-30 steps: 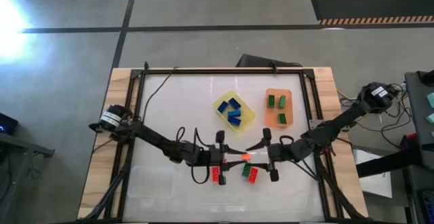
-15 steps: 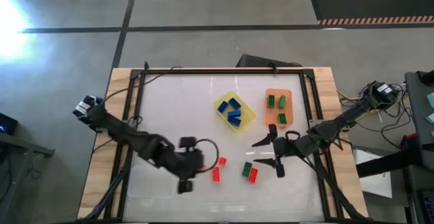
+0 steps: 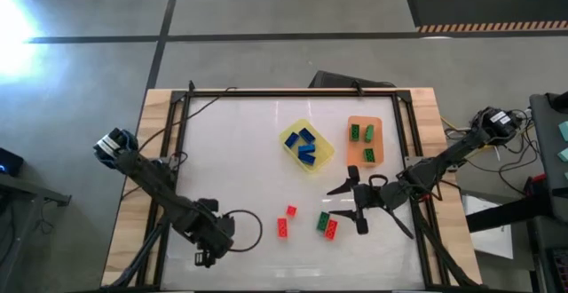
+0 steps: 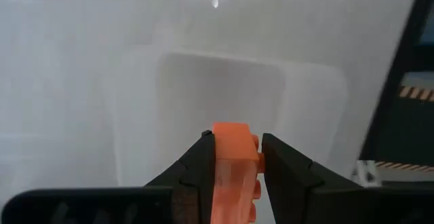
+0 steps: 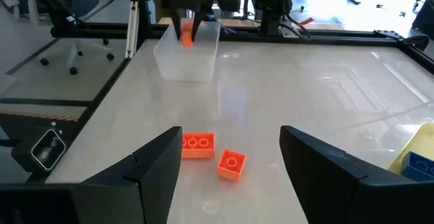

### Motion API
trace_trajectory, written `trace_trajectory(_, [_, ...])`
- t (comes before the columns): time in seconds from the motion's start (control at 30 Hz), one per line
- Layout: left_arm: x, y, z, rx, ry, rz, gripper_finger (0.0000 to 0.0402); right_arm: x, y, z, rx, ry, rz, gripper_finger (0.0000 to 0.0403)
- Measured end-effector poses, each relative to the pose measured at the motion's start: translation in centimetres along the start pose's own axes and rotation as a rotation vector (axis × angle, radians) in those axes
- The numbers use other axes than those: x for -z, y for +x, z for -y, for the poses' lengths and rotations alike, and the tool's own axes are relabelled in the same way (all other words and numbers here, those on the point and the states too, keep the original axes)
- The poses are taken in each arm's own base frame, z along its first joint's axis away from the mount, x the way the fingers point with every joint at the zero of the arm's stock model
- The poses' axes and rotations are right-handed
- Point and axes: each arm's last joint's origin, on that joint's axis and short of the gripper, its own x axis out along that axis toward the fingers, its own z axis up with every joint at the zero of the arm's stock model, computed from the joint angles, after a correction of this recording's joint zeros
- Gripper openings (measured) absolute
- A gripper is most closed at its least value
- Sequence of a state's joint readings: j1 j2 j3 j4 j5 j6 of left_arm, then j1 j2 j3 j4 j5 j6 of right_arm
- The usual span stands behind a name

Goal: Sort & place blocks by color
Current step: Put the orange game piece into the transparent bin

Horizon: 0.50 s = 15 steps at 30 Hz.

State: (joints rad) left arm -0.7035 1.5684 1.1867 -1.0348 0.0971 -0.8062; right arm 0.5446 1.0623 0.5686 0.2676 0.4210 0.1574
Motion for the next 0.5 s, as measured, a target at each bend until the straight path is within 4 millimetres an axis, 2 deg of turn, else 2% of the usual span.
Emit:
trace_trajectory(0.13, [0.5,2.1,-0.5,0.003,0.007,-0.006,0.0083,0.0,0.0,0.0,0.0,0.001,0.001,0.0237])
trace_trajectory(0.27, [1.0,3.4,-1.3,-0.019,0.002,-0.03,0.0089,0.0,0.0,0.0,0.0,0.001,0.003,0.0237])
trace_trajectory(0.5, [1.3,3.8,-1.6,-0.028,0.001,-0.048,0.0149,0.0,0.0,0.0,0.001,0.014,0.002,0.0236])
